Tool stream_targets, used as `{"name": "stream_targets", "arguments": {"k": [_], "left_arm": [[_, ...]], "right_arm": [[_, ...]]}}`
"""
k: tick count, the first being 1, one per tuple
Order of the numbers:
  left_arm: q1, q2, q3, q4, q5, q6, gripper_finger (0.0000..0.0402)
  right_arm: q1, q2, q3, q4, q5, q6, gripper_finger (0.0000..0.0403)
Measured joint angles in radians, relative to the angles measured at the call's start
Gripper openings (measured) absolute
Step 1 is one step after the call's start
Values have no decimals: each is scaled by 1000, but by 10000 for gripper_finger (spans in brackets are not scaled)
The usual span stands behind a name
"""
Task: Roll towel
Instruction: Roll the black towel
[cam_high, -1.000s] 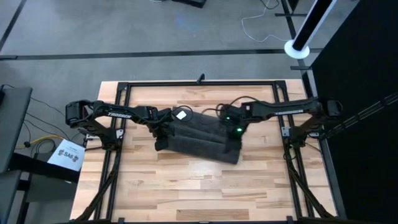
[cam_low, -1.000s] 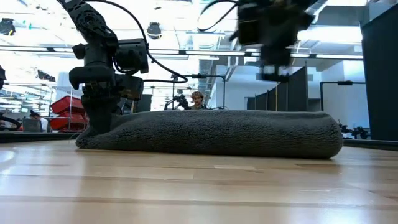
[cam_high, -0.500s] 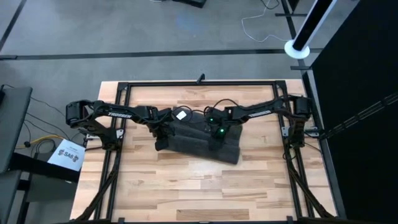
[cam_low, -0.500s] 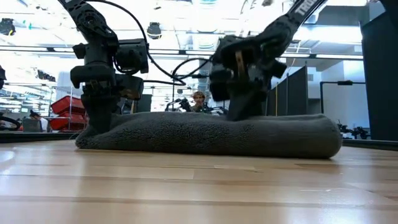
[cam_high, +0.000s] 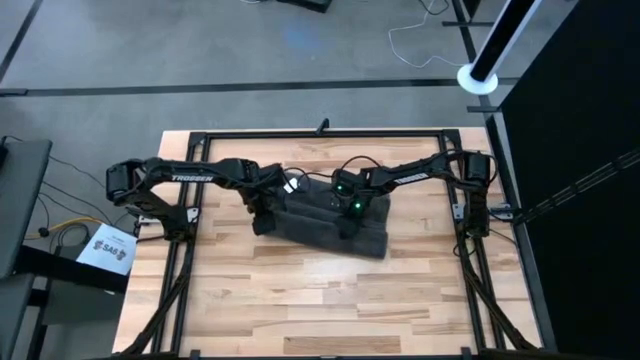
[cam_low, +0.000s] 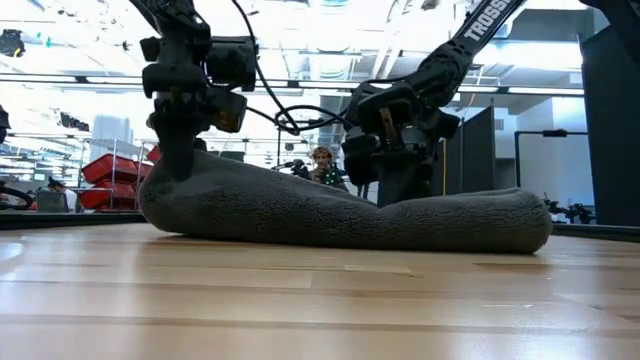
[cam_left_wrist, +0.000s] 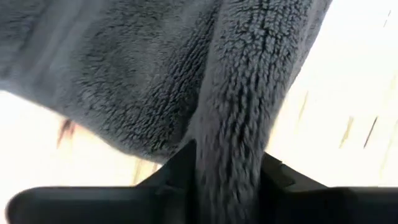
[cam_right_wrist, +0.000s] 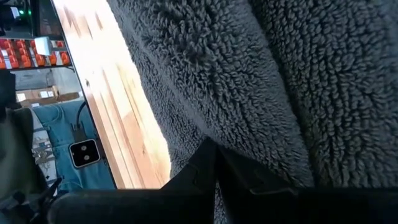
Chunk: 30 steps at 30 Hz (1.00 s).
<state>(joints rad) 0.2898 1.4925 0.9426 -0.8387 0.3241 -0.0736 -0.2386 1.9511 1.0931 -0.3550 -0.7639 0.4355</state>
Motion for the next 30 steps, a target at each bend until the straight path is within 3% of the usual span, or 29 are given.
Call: {"name": "stream_targets", "arguments": {"k": [11, 17, 20, 23, 30], "left_arm": [[41, 0, 97, -244, 5, 61, 103], [31, -2, 156, -355, 113, 114, 102], [23, -2, 153, -312, 214, 127, 88], [13, -2, 119, -195, 220, 132, 65], [55, -2, 19, 82, 90, 81, 10]], "right_arm": [[0, 0, 0, -4, 0, -2, 0], [0, 0, 0, -4, 1, -2, 0], [0, 0, 0, -4, 1, -2, 0], [0, 0, 0, -4, 1, -2, 0], [1, 0, 0, -3, 1, -1, 0]]}}
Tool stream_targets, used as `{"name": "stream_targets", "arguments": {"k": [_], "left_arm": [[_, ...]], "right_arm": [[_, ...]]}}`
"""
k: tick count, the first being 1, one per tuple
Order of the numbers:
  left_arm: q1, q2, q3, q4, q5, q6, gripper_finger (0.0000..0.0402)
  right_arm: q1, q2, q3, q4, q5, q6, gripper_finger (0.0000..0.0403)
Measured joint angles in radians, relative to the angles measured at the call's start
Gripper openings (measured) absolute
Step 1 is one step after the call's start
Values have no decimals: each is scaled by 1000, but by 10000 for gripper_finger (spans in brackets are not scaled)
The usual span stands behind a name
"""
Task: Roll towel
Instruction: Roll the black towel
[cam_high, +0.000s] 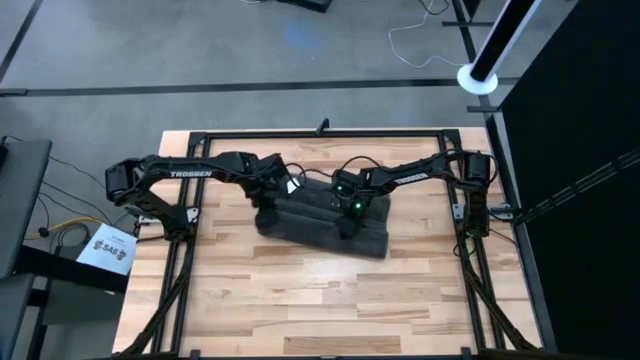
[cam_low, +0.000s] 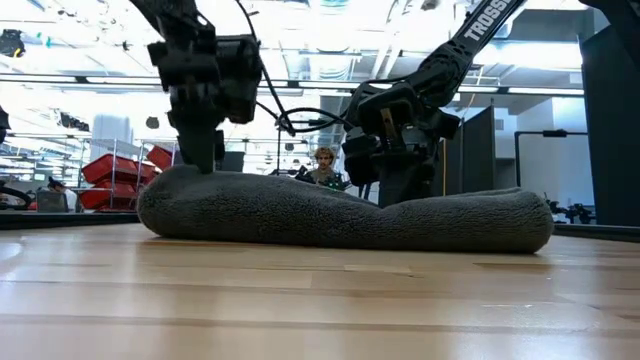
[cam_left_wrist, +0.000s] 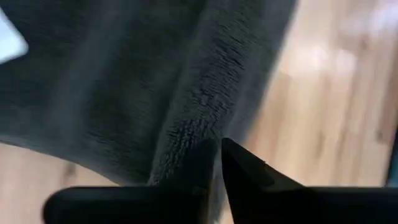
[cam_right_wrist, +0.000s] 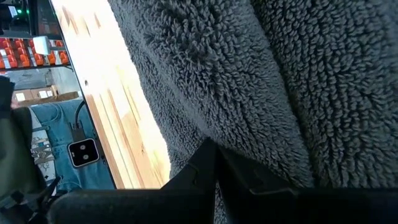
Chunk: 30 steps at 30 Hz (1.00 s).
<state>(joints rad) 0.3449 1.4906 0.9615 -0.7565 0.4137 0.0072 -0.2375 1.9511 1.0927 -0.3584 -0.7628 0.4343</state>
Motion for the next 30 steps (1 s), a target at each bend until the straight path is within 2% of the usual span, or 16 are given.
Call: {"name": "stream_targets", "arguments": {"k": [6, 13, 17, 22, 30], "left_arm": [[45, 0, -137, 135, -6, 8, 2], [49, -1, -285, 269, 3, -21, 0], [49, -1, -299, 274, 5, -31, 0], [49, -1, -301, 260, 4, -31, 0], [49, 0, -301, 256, -1, -12, 0]], "right_arm": [[0, 0, 0, 1, 1, 0, 0], [0, 0, 0, 4, 6, -22, 0], [0, -19, -1, -1, 12, -25, 0], [0, -103, -2, -36, 14, -25, 0], [-13, -156, -25, -317, 22, -127, 0]]}}
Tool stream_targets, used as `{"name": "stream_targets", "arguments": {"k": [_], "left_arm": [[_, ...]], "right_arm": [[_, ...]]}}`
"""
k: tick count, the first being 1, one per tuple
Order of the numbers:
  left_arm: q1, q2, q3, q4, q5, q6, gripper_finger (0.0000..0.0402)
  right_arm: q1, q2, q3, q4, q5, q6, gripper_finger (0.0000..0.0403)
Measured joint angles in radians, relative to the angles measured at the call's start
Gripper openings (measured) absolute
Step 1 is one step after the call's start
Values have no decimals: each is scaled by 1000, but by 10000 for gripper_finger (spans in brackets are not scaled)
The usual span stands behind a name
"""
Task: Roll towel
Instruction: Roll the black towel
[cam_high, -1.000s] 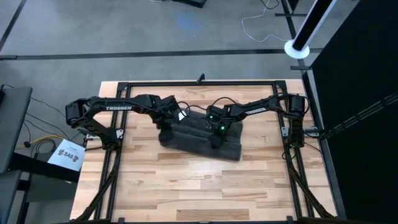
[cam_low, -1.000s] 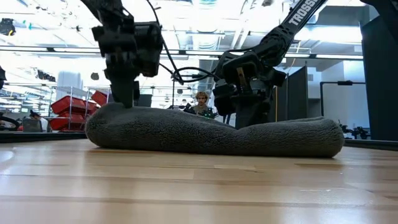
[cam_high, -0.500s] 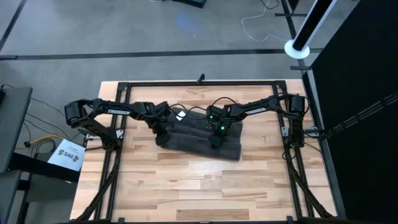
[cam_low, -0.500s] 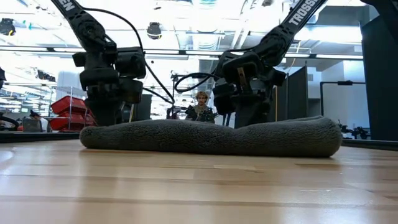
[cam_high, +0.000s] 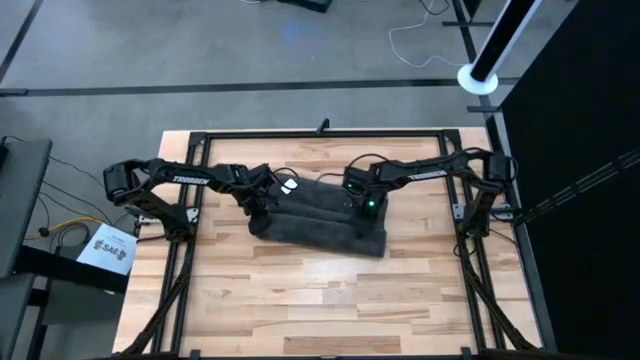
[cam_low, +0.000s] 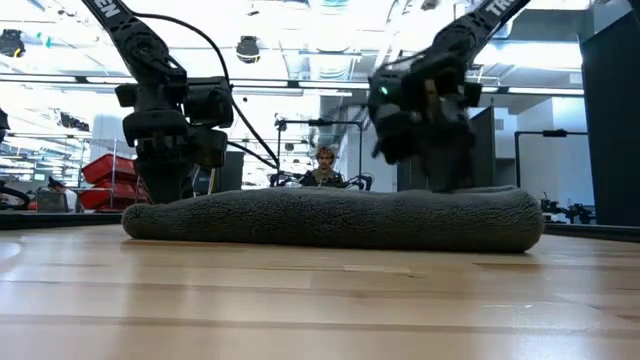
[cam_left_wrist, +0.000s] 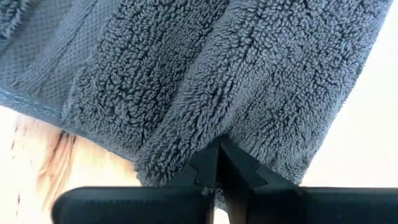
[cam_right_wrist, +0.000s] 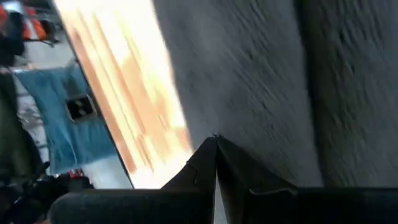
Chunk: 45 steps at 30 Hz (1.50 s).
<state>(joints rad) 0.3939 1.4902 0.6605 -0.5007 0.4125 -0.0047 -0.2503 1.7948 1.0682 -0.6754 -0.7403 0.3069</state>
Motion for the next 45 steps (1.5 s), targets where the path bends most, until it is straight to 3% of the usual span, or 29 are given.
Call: {"name": "stream_targets", "arguments": {"k": [8, 17, 22, 29, 36, 38, 42, 45], "left_arm": [[0, 1, 0, -1, -4, -5, 0], [-25, -121, 114, -160, -33, -139, 0], [-71, -170, 160, -167, -20, -166, 0], [-126, -111, 162, 12, 49, -182, 0], [-128, 4, 163, 214, 155, -201, 0], [-129, 28, 163, 251, 199, -206, 0], [-129, 64, 163, 261, 219, -196, 0], [-129, 92, 163, 277, 207, -179, 0]], "right_arm": [[-8, -3, -146, 29, 78, -23, 0], [24, -32, -141, -35, 159, -75, 0], [28, -126, -142, -107, 265, -106, 0], [92, -346, -85, -125, 334, -106, 0], [246, -434, -75, 186, 319, 89, 0], [279, -418, -75, 301, 320, 51, 0], [341, -347, -74, 474, 462, 11, 4], [391, -284, -33, 455, 604, -37, 26]]}}
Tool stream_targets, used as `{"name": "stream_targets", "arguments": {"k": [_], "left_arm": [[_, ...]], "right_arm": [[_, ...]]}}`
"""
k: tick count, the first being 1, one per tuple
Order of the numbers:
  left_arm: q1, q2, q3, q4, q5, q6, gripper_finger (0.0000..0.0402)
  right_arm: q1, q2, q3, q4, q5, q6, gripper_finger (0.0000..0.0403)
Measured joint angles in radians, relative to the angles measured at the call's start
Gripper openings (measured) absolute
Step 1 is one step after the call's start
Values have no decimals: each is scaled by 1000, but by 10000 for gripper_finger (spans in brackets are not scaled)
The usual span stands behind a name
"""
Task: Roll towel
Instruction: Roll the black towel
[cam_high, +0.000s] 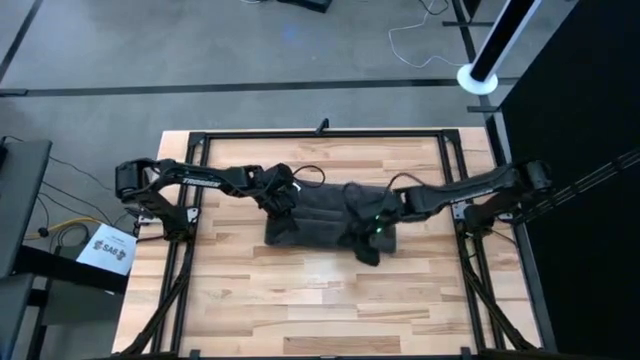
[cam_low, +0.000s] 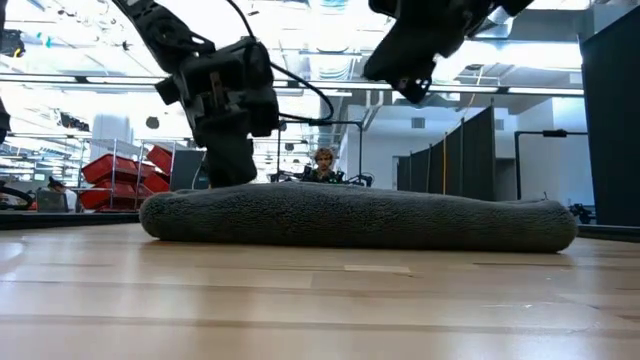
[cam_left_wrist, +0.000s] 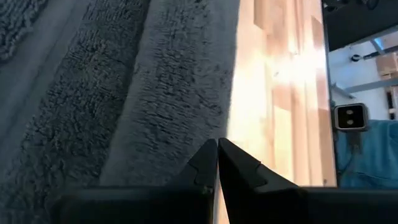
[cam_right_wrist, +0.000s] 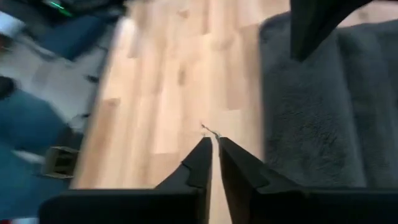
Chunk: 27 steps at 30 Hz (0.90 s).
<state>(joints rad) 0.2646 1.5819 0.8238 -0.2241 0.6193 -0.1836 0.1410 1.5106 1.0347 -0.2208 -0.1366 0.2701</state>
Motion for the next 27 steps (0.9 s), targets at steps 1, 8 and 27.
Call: {"name": "stream_targets", "arguments": {"k": [1, 8, 27], "left_arm": [[1, 10, 0, 12, -12, 0, 0], [4, 85, 0, 69, -21, 8, 0], [4, 169, 5, 68, -19, 47, 0]], "right_arm": [[17, 20, 18, -25, 43, -21, 37], [115, 195, 191, -209, 304, -126, 130], [145, 574, 440, -479, 664, -280, 289]]}}
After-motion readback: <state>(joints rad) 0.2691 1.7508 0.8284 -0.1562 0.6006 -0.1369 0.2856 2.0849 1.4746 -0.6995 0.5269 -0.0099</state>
